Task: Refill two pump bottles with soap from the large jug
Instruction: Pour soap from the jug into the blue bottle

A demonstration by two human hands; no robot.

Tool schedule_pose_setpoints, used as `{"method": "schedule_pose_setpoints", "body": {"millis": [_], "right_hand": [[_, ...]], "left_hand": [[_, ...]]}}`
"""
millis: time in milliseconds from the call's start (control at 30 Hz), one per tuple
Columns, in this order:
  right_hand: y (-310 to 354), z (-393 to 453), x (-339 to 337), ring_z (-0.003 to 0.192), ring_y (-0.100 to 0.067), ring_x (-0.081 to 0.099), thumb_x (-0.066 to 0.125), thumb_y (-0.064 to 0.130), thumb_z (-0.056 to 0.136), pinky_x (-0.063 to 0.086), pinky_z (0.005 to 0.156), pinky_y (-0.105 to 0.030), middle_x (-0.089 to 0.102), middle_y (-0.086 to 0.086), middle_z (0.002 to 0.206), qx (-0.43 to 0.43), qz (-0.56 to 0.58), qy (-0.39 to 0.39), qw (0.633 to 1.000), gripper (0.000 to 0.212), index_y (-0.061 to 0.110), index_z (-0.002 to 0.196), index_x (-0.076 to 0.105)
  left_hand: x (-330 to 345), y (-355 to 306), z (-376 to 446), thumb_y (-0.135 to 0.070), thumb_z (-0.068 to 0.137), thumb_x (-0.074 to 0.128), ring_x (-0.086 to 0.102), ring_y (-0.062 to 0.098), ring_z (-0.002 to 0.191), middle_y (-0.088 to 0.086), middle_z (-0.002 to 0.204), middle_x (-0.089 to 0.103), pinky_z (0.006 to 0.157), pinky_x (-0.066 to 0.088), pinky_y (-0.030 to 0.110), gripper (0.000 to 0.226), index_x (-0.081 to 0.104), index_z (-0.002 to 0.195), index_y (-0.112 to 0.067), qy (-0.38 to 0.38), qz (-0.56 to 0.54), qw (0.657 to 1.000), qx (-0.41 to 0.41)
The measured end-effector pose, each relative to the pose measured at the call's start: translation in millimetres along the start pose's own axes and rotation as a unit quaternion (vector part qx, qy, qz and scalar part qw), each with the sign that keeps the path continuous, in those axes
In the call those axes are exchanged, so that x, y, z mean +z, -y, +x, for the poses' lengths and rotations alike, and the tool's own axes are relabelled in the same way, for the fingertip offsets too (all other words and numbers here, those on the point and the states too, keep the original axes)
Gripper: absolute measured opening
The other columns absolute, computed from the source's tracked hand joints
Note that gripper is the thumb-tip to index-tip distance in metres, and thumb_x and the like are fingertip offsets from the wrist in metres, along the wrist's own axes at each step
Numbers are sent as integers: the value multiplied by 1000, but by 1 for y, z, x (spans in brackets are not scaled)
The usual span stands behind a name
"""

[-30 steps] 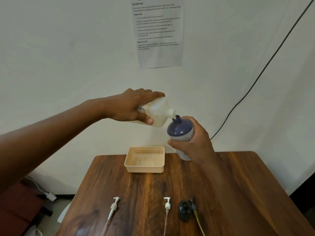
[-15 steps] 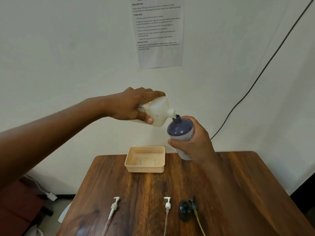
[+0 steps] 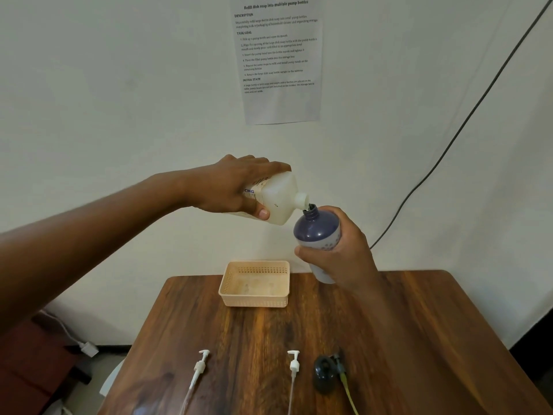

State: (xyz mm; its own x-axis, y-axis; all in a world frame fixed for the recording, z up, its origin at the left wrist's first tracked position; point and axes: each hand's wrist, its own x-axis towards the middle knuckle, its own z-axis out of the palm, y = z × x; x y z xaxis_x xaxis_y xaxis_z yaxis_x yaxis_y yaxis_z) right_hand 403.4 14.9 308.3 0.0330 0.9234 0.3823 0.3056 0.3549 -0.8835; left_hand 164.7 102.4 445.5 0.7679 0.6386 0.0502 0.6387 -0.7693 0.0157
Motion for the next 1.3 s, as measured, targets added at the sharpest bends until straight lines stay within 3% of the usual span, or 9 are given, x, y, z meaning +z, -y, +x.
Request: {"method": "schedule_pose_setpoints", "body": {"millis": [267,433,567,1300], "right_hand": [[-1,2,1,101,-13,63,89,31,68,54,69,-13,62,17,111,1,0,3,1000,69,35,125,50],[0,2,3,100,-11,63,84,43,62,54,70,-13,62,17,110,4,1,2,1000,72,35,125,50],[0,3,2,99,-11,63,89,32,68,52,67,-8,61,19,109,2,-1,0,1000,68,36,123,50],[0,3,4,100,-11,63,91,26,67,55,71,-15,64,13,111,2,5,-7,1000,69,30,126,53]], "left_hand": [[-2,1,-1,-69,82,58,44,10,107,-17,120,45,96,34,35,89,26,157,-33,-2,8,1000,0],[-3,0,0,-68,82,58,44,10,109,-17,122,46,100,37,39,89,26,157,-33,1,11,1000,1],[-4,-1,0,-67,82,58,44,11,110,-16,122,46,102,38,42,89,26,157,-32,4,16,1000,-2],[-5,2,3,-69,81,57,42,9,109,-15,124,48,101,34,38,89,25,157,-34,5,23,1000,-3]]}}
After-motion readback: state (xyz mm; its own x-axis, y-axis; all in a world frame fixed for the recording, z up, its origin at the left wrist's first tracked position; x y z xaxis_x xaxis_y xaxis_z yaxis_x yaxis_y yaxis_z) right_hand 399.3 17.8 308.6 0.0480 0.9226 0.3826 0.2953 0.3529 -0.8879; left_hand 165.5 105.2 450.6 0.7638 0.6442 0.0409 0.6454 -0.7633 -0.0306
